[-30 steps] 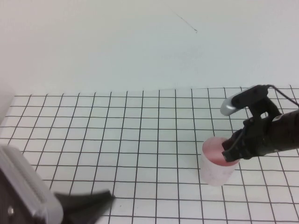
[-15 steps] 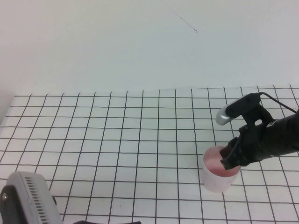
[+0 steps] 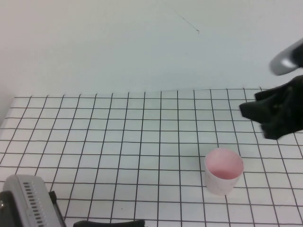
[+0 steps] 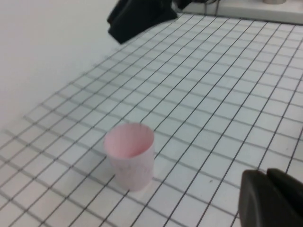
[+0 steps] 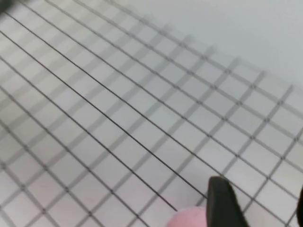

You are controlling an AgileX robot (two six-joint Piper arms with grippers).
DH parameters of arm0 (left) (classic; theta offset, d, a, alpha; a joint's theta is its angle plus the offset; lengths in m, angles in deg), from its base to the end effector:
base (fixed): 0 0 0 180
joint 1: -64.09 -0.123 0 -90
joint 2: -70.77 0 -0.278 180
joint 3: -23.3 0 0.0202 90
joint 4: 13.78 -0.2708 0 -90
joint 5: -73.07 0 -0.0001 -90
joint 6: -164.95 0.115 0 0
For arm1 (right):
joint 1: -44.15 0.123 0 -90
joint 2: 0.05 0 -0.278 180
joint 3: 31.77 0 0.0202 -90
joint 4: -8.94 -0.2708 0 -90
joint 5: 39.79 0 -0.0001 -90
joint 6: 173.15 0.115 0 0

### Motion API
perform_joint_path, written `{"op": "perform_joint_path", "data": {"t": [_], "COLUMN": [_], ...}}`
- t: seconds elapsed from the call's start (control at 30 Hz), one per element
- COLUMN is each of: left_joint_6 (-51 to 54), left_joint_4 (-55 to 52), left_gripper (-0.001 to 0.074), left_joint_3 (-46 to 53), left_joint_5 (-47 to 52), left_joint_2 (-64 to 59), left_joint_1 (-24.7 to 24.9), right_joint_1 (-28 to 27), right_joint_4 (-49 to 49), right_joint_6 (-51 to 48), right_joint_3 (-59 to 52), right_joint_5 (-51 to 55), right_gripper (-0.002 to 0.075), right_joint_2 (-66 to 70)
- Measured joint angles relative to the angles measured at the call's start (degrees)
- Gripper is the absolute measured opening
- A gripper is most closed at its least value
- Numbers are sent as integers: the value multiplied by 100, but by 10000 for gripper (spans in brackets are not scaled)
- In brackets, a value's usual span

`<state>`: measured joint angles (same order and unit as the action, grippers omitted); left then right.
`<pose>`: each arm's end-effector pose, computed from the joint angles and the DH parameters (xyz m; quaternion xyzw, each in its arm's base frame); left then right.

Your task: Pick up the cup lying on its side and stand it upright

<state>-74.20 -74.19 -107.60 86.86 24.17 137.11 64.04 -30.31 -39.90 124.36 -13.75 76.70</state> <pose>0.0784 -0.1749 0.2936 0.4126 0.6607 -0.3020 0.5496 0.2717 0.1323 0.3060 -0.2923 0.8151 0.1617 0.4733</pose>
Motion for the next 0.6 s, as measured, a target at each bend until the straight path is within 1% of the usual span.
{"op": "perform_joint_path", "data": {"t": [0.1,0.17,0.23,0.33,0.53,0.6], "left_joint_6": [0,0,-10,-10,-10,-10], "left_joint_4": [-255,-305,-305,-305,-289,-256], "left_gripper": [1,1,1,1,1,1], "left_joint_3": [0,0,0,0,0,0], "left_joint_5": [-90,-90,-104,-130,-157,-157], "left_joint_2": [0,0,0,0,0,0], "left_joint_1": [0,0,0,0,0,0], "right_joint_1": [0,0,0,0,0,0], "right_joint_4": [79,280,643,1256,2510,3006], "right_joint_6": [44,262,611,1227,2366,2879], "right_joint_3": [0,-10,-42,-173,-803,-1122], "right_joint_5": [534,925,1218,1498,1844,1905], "right_gripper": [320,264,179,6,2,2], "right_joint_2": [-822,-1321,-1829,-2497,-3801,-4291]}}
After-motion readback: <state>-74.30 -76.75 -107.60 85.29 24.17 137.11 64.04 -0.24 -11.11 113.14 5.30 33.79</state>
